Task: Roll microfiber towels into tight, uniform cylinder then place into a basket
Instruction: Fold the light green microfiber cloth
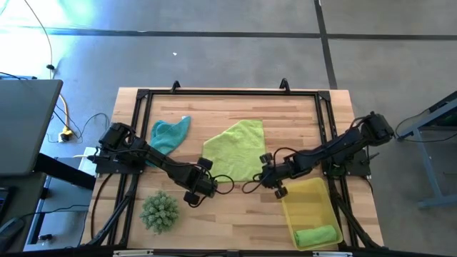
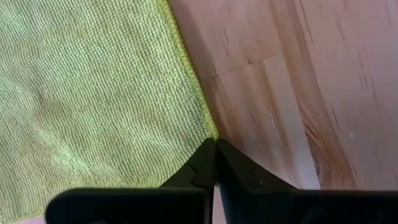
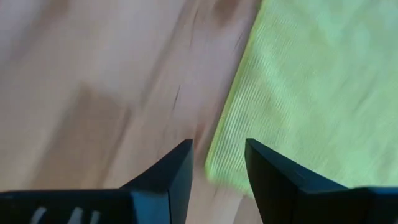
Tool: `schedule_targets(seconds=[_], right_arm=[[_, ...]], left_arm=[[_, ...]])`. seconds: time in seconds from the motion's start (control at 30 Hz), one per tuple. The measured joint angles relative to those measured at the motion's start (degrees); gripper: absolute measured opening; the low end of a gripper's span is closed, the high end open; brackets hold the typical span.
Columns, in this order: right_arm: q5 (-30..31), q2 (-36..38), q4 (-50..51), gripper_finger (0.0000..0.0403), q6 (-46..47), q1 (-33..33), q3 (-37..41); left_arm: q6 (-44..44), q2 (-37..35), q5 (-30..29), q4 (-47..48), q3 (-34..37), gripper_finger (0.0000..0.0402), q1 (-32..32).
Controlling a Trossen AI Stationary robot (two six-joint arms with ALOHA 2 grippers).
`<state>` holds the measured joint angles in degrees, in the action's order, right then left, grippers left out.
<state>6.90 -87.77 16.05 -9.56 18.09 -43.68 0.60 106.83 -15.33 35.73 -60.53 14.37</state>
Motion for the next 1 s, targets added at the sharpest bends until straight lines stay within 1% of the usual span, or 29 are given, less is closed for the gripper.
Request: schedule_targets(seconds=[0.1, 0.23, 0.33, 0.5, 0.6, 0.7, 0.9, 1.0], right_arm=[[0.6, 0.0, -0.1, 0.0137, 4.7, -0.7, -3.6], [1.1, -0.1, 1.9, 0.0137, 18.2, -2.8, -5.6], [0.9, -0.1, 4.5, 0.0137, 20.9, -3.7, -4.6], [0.5, -2.8, 3.9, 0.0137, 24.2, -3.8, -3.9], [-1.5, -5.8, 3.6, 0.0137, 24.4, -3.9, -3.9], [-1.3, -7.7, 4.3, 0.0137, 22.5, -3.8, -3.9], [-1.1, -9.1, 4.6, 0.0137, 15.4, -3.8, -4.2], [-1.1, -9.2, 4.7, 0.0135, 13.8, -3.8, -4.2]], left_arm=[[0.0, 0.0, 0.0, 0.0, 0.0, 0.0003, 0.0], [-1.7, 0.0, -0.1, 0.0, 0.0, 0.0003, 0.0], [-1.9, 0.0, -0.2, 0.0, 0.0, 0.0003, 0.3], [-1.9, 0.0, -0.6, 0.0, 0.0, 0.0003, 0.4], [-2.0, 0.0, -0.6, 0.0, -0.1, 0.0003, 0.4], [-2.0, 0.0, -0.5, 0.0, -0.1, 0.0003, 0.4], [-2.0, 0.0, -0.5, 0.1, -0.1, 0.0003, 0.4], [-2.2, 0.0, -0.5, 0.1, -0.1, 0.0003, 0.4]])
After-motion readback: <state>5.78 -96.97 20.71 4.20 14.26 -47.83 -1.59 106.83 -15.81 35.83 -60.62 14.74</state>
